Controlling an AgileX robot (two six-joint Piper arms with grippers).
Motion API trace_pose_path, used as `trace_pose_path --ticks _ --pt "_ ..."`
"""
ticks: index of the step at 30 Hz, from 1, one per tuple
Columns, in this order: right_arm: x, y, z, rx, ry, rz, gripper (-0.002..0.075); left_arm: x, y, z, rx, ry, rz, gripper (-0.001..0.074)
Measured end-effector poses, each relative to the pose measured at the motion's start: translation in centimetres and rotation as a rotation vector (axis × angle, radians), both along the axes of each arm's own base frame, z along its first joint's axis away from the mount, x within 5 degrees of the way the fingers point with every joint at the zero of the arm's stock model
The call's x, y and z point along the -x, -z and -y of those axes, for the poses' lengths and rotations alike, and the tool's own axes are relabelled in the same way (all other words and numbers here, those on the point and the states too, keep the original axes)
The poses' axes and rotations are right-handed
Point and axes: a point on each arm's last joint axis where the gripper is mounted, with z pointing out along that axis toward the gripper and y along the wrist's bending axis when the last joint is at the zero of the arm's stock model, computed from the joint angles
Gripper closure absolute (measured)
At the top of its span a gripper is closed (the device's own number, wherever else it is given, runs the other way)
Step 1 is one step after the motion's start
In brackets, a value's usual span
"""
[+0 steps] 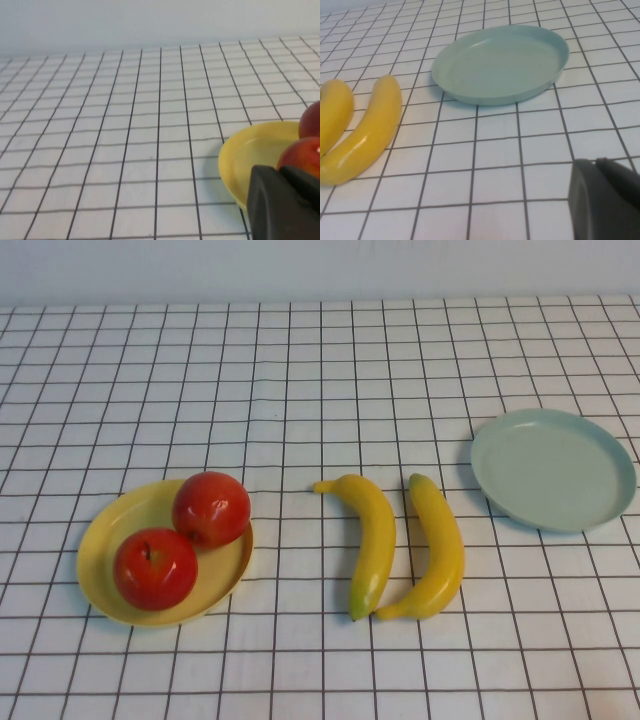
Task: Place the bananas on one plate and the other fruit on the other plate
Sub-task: Put another type of fruit in the right plate
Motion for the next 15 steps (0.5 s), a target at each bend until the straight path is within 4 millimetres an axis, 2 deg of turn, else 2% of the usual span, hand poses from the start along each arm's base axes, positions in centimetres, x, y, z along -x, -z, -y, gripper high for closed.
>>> trace_pose_path --ticks 3,6,15 --pt "0.0 0.0 0.0 0.0 0.0 0.0 0.0742 -0.2 0.9 0.3 -0.017 0.008 0.071 0.0736" --pt "0.0 0.0 0.0 0.0 0.0 0.0 0.0742 -0.6 2.6 0.4 0.003 0.005 0.089 0.0737" --pt "0.0 0.0 0.0 0.0 0.0 0.0 0.0742 -0.6 4.6 0.5 0.024 0.006 -0.044 0.0737"
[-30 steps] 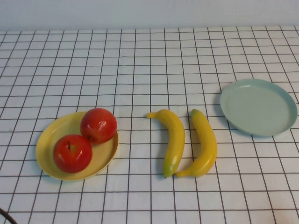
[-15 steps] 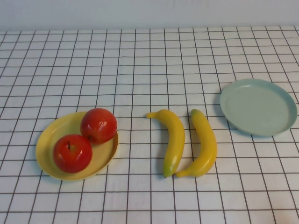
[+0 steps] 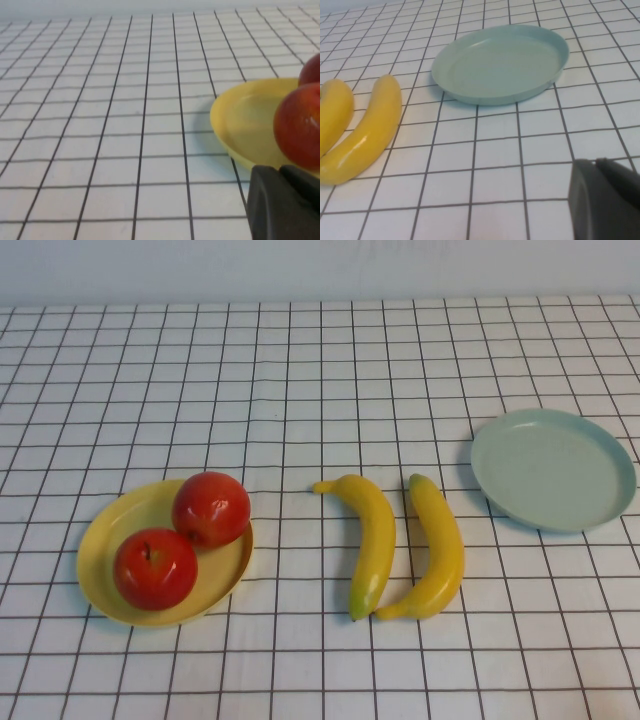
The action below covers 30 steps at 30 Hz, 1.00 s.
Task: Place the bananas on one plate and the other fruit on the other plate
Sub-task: Put another type of fruit in the right plate
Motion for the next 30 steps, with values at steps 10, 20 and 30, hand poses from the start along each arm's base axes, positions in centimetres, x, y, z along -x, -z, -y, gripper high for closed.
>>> trace_pose_path --ticks 10,20,30 --pt "0.0 0.0 0.0 0.0 0.0 0.0 0.0742 0.2 0.81 0.05 0.008 0.004 -0.087 0.0737" --pt "0.0 0.0 0.01 0.0 0.003 0.0 0.0742 0.2 0.81 0.05 0.008 0.004 -0.087 0.0737" --pt "0.0 0.0 0.01 0.0 0.003 0.0 0.0742 0.2 0.81 0.05 0.008 0.004 -0.087 0.0737"
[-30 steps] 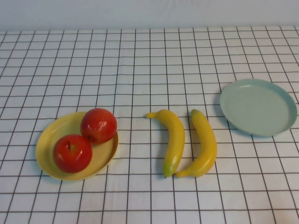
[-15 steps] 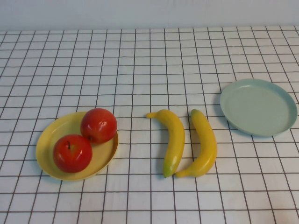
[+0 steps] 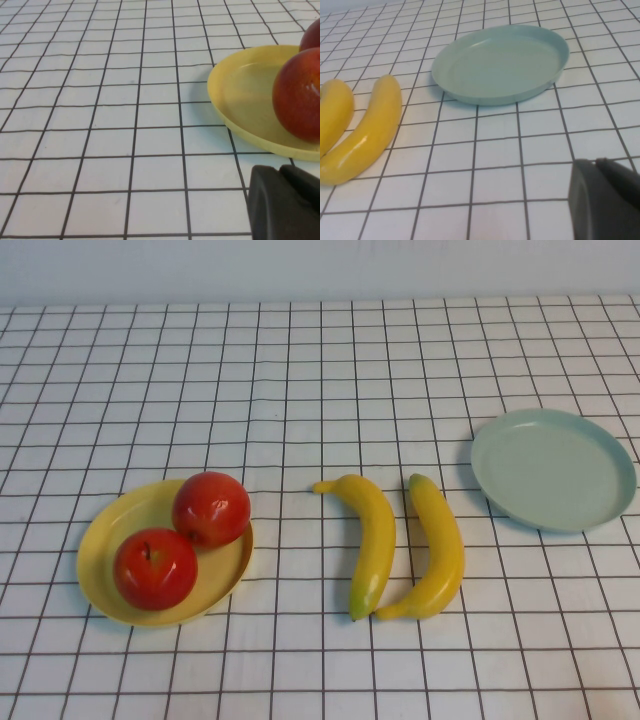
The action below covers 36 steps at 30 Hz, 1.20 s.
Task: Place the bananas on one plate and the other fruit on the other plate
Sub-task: Put another type of fruit in the right plate
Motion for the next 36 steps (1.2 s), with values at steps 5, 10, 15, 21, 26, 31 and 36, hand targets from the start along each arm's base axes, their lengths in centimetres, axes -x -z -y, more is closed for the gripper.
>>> trace_pose_path --ticks 5,10,15,21,26,31,36 --pt "0.0 0.0 0.0 0.0 0.0 0.0 0.0742 0.0 0.0 0.0 0.0 0.0 0.0 0.0737" --pt "0.0 0.0 0.0 0.0 0.0 0.0 0.0742 0.0 0.0 0.0 0.0 0.0 0.0 0.0737" --pt "0.0 0.0 0.0 -0.009 -0.001 -0.001 0.0742 0.0 0.0 0.0 0.002 -0.001 0.0 0.0737" --pt "0.1 -0.4 -1.1 -0.386 -0.024 -0.029 0.0742 0.0 0.0 0.0 0.002 -0.001 0.0 0.0737" --pt "0.1 -1.6 -1.8 -0.836 -0.03 -0.031 0.0742 0.0 0.0 0.0 0.002 -0.001 0.0 0.0737" --pt "0.1 -1.9 -1.8 -0.966 -0.023 -0.026 0.0742 0.0 0.0 0.0 0.004 0.0 0.0 0.0737" --pt "0.1 -1.9 -1.8 -0.95 -0.023 -0.025 0.0742 0.0 0.0 0.0 0.004 0.0 0.0 0.0737"
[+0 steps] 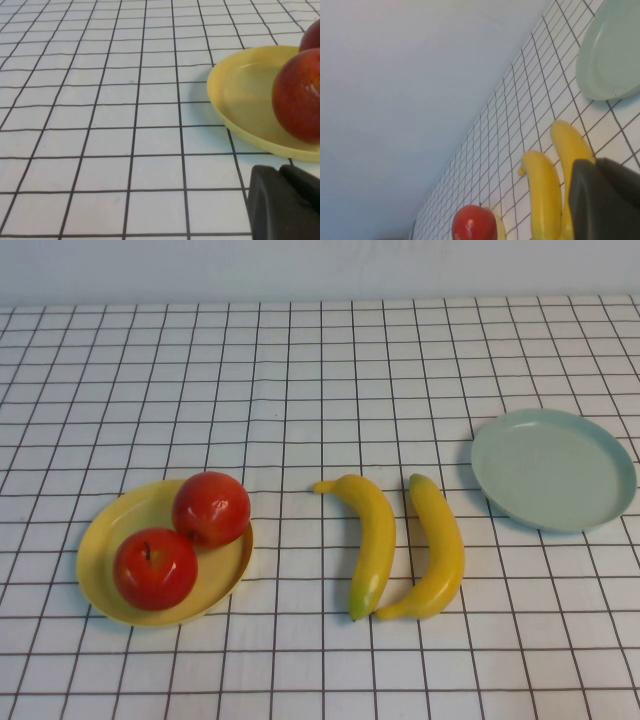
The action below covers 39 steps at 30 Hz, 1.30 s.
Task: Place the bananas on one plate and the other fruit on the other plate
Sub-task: Put another type of fruit in the right plate
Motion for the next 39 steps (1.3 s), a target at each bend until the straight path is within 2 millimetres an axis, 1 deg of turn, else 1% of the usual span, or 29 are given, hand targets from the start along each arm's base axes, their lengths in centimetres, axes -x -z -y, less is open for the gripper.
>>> trace_pose_path --ticks 3,6,7,9,11,13,16,19,21,24,28,32,35,39 --pt "0.0 0.0 0.0 0.033 -0.002 0.01 0.0742 0.0 0.0 0.0 0.0 0.0 0.0 0.0737" --pt "0.1 0.0 -0.2 0.167 -0.032 0.048 0.0742 0.0 0.0 0.0 0.0 0.0 0.0 0.0738" --pt "0.2 -0.3 -0.3 0.217 -0.051 0.07 0.0742 0.0 0.0 0.0 0.0 0.0 0.0 0.0738" --pt "0.5 -1.9 -0.4 0.306 -0.071 0.133 0.0742 0.0 0.0 0.0 0.003 0.0 0.0 0.0738" --pt "0.7 -3.9 -0.4 0.427 -0.077 0.183 0.0742 0.0 0.0 0.0 0.003 0.0 0.0 0.0738" --pt "0.3 -5.7 -0.4 0.564 -0.093 0.181 0.0742 0.0 0.0 0.0 0.003 0.0 0.0 0.0738" --pt "-1.0 -7.9 -0.3 0.798 -0.168 0.094 0.0742 0.0 0.0 0.0 0.003 0.0 0.0 0.0738" --pt "-3.2 -9.6 -0.2 0.991 -0.289 -0.061 0.0742 0.0 0.0 0.0 0.003 0.0 0.0 0.0738" --pt "-4.7 -10.2 -0.3 1.015 -0.354 -0.14 0.0742 0.0 0.0 0.0 0.003 0.0 0.0 0.0738" --pt "-6.9 -10.4 -0.8 0.964 -0.422 -0.223 0.0742 0.0 0.0 0.0 0.003 0.0 0.0 0.0738" --pt "-9.2 -9.1 -1.4 0.882 -0.499 -0.339 0.0742 0.0 0.0 0.0 0.003 0.0 0.0 0.0738" --pt "-11.4 -8.4 -1.8 0.901 -0.6 -0.415 0.0742 0.0 0.0 0.0 0.003 0.0 0.0 0.0738" --pt "-12.9 -8.6 -2.0 0.905 -0.665 -0.48 0.0742 0.0 0.0 0.0 0.003 0.0 0.0 0.0738" --pt "-14.7 -9.5 -1.6 0.948 -0.655 -0.56 0.0742 0.0 0.0 0.0 0.003 0.0 0.0 0.0738"
